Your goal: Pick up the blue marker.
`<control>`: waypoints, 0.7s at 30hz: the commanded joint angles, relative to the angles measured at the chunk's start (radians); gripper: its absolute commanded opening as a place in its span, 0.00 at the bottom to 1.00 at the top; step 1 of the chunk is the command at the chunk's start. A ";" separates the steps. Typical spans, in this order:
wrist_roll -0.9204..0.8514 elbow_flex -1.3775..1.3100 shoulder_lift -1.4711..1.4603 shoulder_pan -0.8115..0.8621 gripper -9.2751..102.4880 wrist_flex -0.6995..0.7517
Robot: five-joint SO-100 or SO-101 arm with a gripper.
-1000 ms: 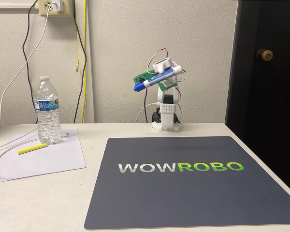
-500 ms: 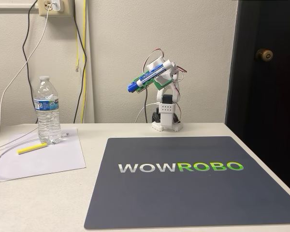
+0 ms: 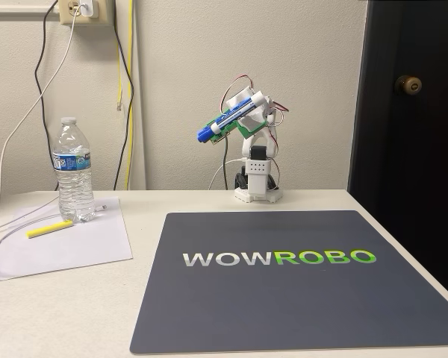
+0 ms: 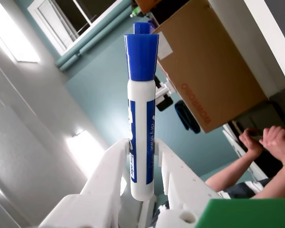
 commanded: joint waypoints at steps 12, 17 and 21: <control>0.015 -0.020 -0.005 0.015 0.12 -0.025; 0.018 -0.020 -0.005 0.017 0.12 -0.026; 0.020 -0.020 -0.005 0.017 0.12 -0.026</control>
